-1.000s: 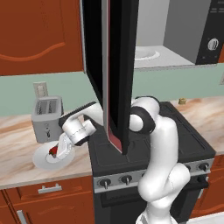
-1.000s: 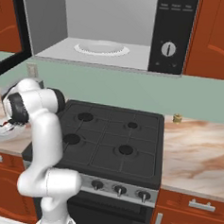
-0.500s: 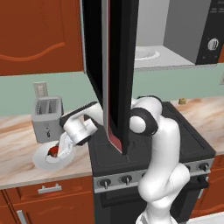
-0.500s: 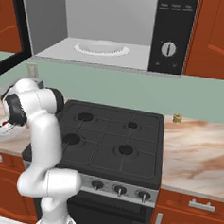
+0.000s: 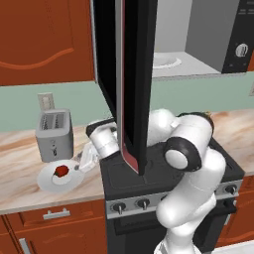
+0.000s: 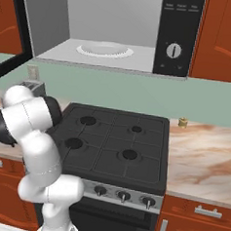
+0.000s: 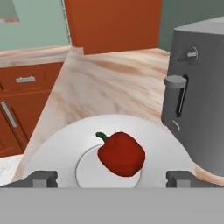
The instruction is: Pick the bell pepper from the microwave and place it on plate located on the counter.
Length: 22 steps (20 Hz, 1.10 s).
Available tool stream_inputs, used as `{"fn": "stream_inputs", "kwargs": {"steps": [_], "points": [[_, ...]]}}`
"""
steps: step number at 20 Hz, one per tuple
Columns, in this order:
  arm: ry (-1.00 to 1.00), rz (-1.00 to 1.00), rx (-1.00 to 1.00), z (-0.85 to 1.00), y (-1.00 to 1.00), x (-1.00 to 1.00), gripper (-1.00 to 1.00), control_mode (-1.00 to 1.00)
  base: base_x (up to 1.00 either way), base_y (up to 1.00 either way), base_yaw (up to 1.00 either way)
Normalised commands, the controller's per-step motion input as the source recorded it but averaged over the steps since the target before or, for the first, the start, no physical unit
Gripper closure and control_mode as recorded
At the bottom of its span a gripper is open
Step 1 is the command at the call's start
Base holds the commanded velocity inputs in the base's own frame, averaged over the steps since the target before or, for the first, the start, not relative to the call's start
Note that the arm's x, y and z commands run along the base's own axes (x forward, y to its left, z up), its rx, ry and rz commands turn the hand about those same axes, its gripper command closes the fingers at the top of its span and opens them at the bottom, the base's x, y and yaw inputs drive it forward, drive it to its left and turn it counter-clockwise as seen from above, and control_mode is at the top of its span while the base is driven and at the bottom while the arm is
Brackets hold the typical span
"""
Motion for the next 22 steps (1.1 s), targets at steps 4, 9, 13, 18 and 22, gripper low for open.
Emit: {"fn": "stream_inputs", "kwargs": {"steps": [4,9,13,18,22], "points": [[0.0,-0.16,0.02,0.72,-0.94,-0.11,-1.0,-1.0,0.0,0.0,0.0],[0.07,-0.19,0.0,0.93,-0.79,0.0,-1.0,-1.0,0.0,0.0,0.0],[0.14,-0.21,-0.02,0.96,-0.82,0.0,-1.0,-1.0,0.0,0.0,0.0],[0.09,-0.22,-0.07,0.68,-0.93,-0.01,-1.0,-1.0,0.0,0.0,0.0],[0.09,-0.24,-0.08,0.53,-1.0,-0.13,-1.0,-1.0,0.0,0.0,0.0]]}}
